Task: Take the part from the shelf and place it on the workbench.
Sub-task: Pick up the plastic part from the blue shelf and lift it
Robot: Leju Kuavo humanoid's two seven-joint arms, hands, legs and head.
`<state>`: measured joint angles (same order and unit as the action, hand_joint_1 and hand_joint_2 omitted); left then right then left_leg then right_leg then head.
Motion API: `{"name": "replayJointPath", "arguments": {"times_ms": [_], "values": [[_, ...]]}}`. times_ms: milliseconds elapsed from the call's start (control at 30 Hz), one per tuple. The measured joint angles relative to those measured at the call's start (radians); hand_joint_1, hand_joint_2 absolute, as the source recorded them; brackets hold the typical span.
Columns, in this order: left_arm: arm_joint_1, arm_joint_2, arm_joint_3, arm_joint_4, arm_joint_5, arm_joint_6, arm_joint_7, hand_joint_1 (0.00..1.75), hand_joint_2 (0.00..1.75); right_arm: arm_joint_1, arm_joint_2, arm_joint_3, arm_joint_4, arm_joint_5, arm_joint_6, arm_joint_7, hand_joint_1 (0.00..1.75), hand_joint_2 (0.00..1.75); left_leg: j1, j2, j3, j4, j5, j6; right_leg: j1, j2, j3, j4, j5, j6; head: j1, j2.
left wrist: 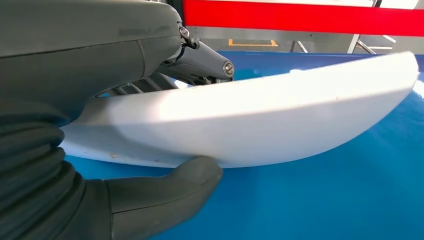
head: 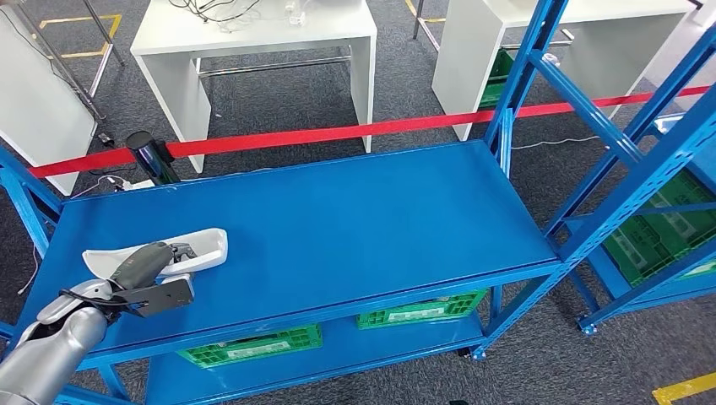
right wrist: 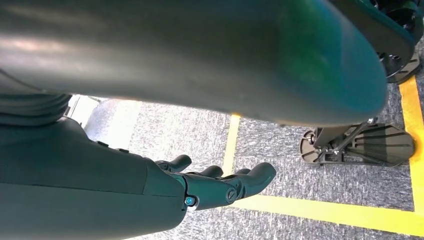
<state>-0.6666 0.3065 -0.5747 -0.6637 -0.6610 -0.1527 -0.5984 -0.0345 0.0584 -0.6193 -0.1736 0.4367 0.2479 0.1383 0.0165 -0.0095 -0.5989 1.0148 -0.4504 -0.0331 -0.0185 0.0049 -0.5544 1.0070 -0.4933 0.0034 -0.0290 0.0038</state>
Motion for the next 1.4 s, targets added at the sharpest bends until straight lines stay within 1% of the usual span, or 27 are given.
{"name": "replayJointPath", "arguments": {"times_ms": [200,267,333,400,533,600,767,833,933,1067,1167,1200,1233,1267,1300,1367,1400], "values": [[0.004,-0.005,0.003,-0.001,0.005,0.02,-0.007,1.75,1.75,0.0,0.0,-0.001,0.0,0.0,0.0,-0.004,0.0,0.0,0.0,0.0,0.0,0.0,0.0,0.0,0.0,0.0,0.0,0.0,0.0,0.0,0.0,0.0],[0.009,-0.014,0.015,-0.003,0.046,0.022,-0.025,1.75,1.75,0.0,0.0,-0.001,0.0,0.001,0.0,-0.003,0.0,0.0,0.0,0.0,0.0,0.0,0.0,0.0,0.0,0.0,0.0,0.0,0.0,0.0,0.0,0.0],[0.018,-0.03,0.046,-0.012,0.125,0.004,-0.041,1.75,1.75,0.0,0.0,-0.002,0.0,0.002,0.0,-0.002,0.0,0.0,0.0,-0.001,0.0,0.0,0.0,0.0,0.0,0.0,0.001,0.0,0.0,0.0,0.0,0.0],[0.026,-0.047,0.088,-0.028,0.23,-0.054,-0.051,1.75,1.75,0.0,0.0,-0.004,0.0,0.003,0.0,0.002,0.0,0.0,0.0,-0.001,0.001,0.0,0.0,0.0,0.0,-0.001,0.001,0.0,0.0,0.0,0.0,0.0],[0.044,-0.074,0.196,-0.098,0.525,-0.272,-0.061,1.75,1.75,-0.001,0.0,-0.009,0.0,0.006,0.0,0.011,0.0,0.0,0.0,-0.001,0.001,0.0,0.0,0.0,0.0,-0.001,0.002,0.0,0.0,0.0,0.0,0.0],[0.056,-0.083,0.242,-0.149,0.632,-0.344,-0.04,1.75,1.75,-0.001,0.0,-0.013,0.0,0.005,0.0,0.01,0.0,0.0,0.0,-0.001,0.001,0.0,0.0,0.0,0.0,-0.001,0.001,0.0,0.0,0.0,0.0,0.0],[0.099,-0.096,0.302,-0.258,0.774,-0.407,-0.012,1.75,1.75,0.0,0.0,-0.022,0.0,0.003,0.0,0.004,0.0,0.0,0.0,0.0,0.001,0.0,0.0,0.0,0.0,0.0,0.0,0.0,0.0,0.0,0.0,0.0],[0.125,-0.099,0.323,-0.319,0.874,-0.453,0.01,1.75,1.75,0.0,0.0,-0.025,0.0,0.003,0.0,-0.002,0.0,0.0,0.0,0.0,0.001,0.0,-0.001,0.0,0.0,0.0,0.0,0.0,0.0,0.0,0.0,0.0],[0.176,-0.109,0.357,-0.442,1.058,-0.527,0.073,1.75,1.75,0.001,0.004,-0.031,0.0,0.003,0.0,-0.007,0.0,0.0,-0.003,0.0,0.0,0.002,-0.003,0.003,-0.003,0.0,0.0,-0.001,-0.001,0.002,0.0,0.0],[0.256,-0.131,0.397,-0.638,1.272,-0.595,0.168,1.75,1.75,0.001,0.01,-0.042,0.0,0.003,0.0,-0.008,0.0,0.0,-0.009,0.0,0.0,0.006,-0.009,0.011,-0.009,0.0,0.002,-0.001,-0.004,0.008,0.0,0.0],[0.315,-0.147,0.416,-0.776,1.36,-0.609,0.229,1.75,1.75,0.003,0.013,-0.048,0.0,0.007,0.0,-0.015,0.0,0.0,-0.013,0.001,0.001,0.008,-0.011,0.02,-0.013,0.0,0.006,-0.004,-0.004,0.019,0.0,0.0],[0.332,-0.153,0.42,-0.814,1.373,-0.609,0.244,1.75,1.75,0.003,0.014,-0.049,0.0,0.009,0.0,-0.017,0.0,0.0,-0.011,0.001,0.003,0.003,-0.008,0.025,-0.014,0.0,0.008,-0.004,-0.005,0.022,0.0,0.0],[0.346,-0.158,0.424,-0.847,1.379,-0.61,0.255,1.75,1.75,0.003,0.014,-0.049,0.0,0.012,0.0,-0.02,0.0,0.0,-0.008,0.003,0.006,-0.002,-0.003,0.03,-0.014,0.0,0.007,0.003,-0.013,0.024,0.0,0.0],[0.359,-0.163,0.427,-0.873,1.381,-0.61,0.262,1.75,1.75,0.003,0.014,-0.049,0.0,0.013,0.0,-0.022,0.0,0.0,-0.005,0.004,0.008,-0.008,0.001,0.034,-0.014,0.0,-0.002,0.028,-0.033,0.025,0.001,0.0],[0.372,-0.168,0.43,-0.896,1.382,-0.611,0.268,1.75,1.75,0.003,0.014,-0.049,0.0,0.013,0.0,-0.024,0.0,0.0,-0.002,0.007,0.009,-0.012,0.004,0.038,-0.014,-0.001,-0.022,0.076,-0.065,0.026,0.002,0.0],[0.397,-0.175,0.434,-0.929,1.382,-0.612,0.274,1.75,1.75,0.003,0.014,-0.049,0.0,0.013,0.0,-0.026,0.0,0.0,-0.004,0.01,0.005,-0.011,0.005,0.041,-0.011,-0.001,-0.08,0.212,-0.136,0.027,0.004,0.0],[0.407,-0.179,0.434,-0.941,1.382,-0.612,0.275,1.75,1.75,0.004,0.014,-0.049,0.0,0.013,0.0,-0.027,0.0,0.0,-0.005,0.01,0.002,-0.009,0.006,0.041,-0.011,-0.001,-0.102,0.265,-0.154,0.027,0.004,0.0]]}}
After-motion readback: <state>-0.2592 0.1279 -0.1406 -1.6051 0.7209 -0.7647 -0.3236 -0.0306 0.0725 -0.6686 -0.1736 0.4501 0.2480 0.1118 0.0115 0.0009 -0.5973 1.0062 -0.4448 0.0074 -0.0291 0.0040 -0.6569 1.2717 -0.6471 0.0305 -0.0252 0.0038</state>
